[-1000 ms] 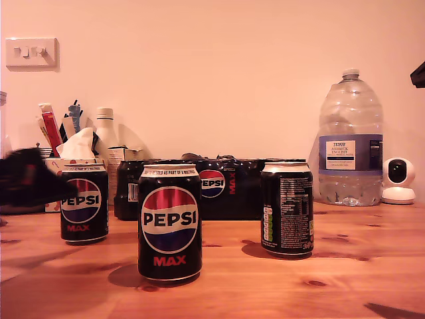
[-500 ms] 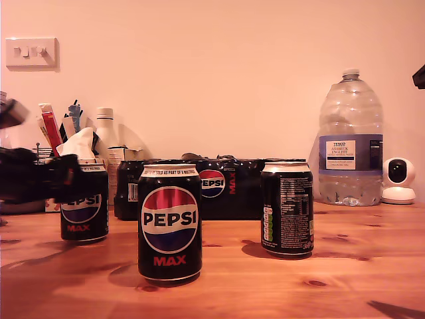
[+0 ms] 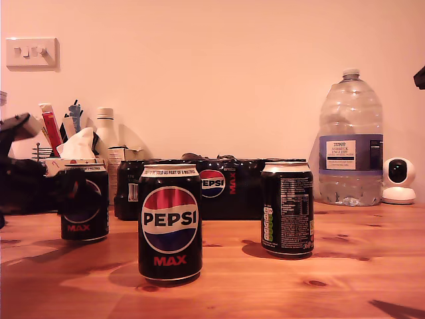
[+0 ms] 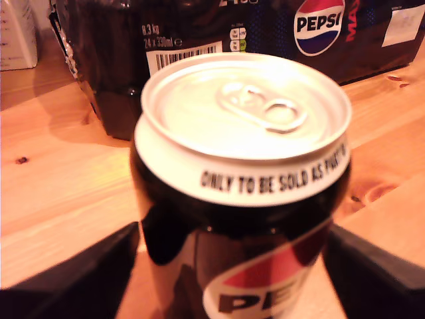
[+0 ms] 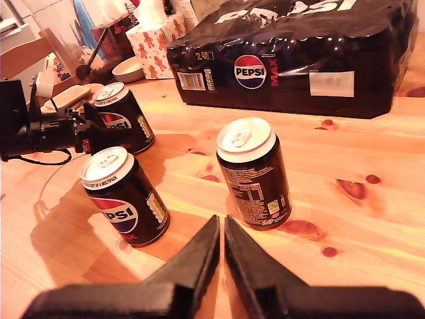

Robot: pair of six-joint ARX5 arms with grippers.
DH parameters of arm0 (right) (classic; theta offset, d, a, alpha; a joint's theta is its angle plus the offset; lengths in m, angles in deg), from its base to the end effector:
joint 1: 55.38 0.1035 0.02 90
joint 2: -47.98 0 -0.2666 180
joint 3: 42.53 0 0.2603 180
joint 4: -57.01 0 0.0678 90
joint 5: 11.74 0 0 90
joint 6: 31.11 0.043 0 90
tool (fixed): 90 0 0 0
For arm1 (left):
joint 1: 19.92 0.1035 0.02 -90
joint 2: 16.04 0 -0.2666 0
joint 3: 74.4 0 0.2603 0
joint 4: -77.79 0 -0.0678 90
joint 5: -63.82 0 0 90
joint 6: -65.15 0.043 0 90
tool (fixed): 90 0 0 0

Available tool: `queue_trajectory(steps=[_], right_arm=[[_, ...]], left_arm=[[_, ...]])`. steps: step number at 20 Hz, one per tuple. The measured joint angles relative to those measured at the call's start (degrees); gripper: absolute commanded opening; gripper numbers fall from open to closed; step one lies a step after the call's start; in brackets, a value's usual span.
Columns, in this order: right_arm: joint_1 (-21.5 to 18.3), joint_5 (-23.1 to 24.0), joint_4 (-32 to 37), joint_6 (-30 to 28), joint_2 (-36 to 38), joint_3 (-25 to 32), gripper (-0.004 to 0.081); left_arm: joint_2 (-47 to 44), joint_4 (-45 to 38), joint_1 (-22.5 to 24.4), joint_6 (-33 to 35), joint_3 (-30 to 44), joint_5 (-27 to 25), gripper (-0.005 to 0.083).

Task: Stack up the Pepsi cans on top of each other

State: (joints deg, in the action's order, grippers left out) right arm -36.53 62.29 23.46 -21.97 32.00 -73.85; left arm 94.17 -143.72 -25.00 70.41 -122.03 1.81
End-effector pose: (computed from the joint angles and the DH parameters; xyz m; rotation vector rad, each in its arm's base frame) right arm 0.1082 0.0495 0.2117 0.1451 0.3700 0.5754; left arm 0.3276 -0.0494 0.0846 0.0142 0.3388 -0.5866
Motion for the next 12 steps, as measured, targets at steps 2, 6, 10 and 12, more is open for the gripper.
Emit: queue_trajectory(steps=[2, 6, 10, 12], right_arm=[[0.0, 0.0, -0.5, 0.0, 0.0, 0.0, -0.0013], [0.0, 0.0, -0.8, 0.0, -0.7, 0.0, -0.0013], [0.0, 0.0, -0.8, 0.0, -3.4, 0.0, -0.0013], [0.0, 0.2, -0.8, -0.3, -4.4, 0.0, -0.0013]], left_arm=[[0.0, 0.0, 0.0, 0.3, 0.0, 0.0, 0.0417], [0.0, 0.0, 0.0, 0.8, 0.0, 0.6, 0.0417], [0.1, 0.1, -0.1, 0.8, 0.0, 3.0, 0.0417], [0.1, 0.5, -0.3, 0.5, -0.1, 5.1, 0.0417]])
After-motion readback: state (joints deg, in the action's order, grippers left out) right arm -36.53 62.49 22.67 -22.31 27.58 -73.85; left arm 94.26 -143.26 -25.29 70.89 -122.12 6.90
